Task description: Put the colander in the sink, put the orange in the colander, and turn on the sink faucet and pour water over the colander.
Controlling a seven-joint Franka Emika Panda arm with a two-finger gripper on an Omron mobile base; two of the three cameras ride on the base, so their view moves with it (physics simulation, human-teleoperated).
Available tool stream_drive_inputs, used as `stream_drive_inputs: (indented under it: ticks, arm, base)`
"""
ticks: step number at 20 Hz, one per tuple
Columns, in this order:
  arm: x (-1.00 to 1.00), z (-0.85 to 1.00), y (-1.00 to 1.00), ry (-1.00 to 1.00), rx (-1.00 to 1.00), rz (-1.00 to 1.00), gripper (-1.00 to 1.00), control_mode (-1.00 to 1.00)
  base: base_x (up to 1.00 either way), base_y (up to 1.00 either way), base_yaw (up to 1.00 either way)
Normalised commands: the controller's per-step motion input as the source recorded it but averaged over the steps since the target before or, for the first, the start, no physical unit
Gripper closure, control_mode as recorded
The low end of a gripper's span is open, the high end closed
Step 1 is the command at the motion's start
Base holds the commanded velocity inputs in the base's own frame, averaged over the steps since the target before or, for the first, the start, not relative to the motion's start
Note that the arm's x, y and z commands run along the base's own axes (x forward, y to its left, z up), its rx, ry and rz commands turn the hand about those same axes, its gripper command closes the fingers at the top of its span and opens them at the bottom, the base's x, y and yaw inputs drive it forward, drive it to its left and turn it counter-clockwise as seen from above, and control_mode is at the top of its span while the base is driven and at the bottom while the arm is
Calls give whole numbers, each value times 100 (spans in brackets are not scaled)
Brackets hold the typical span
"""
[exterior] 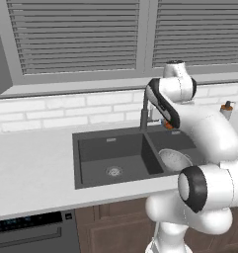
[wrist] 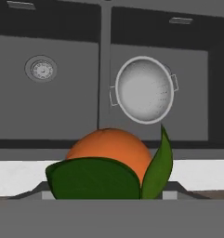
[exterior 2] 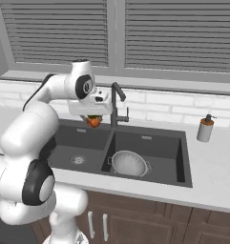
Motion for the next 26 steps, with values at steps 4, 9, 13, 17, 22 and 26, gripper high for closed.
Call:
stream_drive_inputs:
  ticks: [4, 9, 13, 17, 22, 26]
  arm:
    - [-1, -13, -100, -3, 27, 0, 100, -100]
    - [0, -19, -100, -3, 33, 2, 100, -100]
    - [0, -36, -100, 0, 33, 7, 100, -100]
    - [0, -66, -100, 0, 24, 14, 100, -100]
    - [35, -68, -86, 0, 5, 6, 100, -100]
    - [46, -41, -19, 0, 0, 0, 100, -100]
  base:
    - [0, 0, 0]
    - [0, 0, 0]
    - [0, 0, 0]
    - [0, 0, 0]
    - [0, 0, 0]
    - [0, 0, 0]
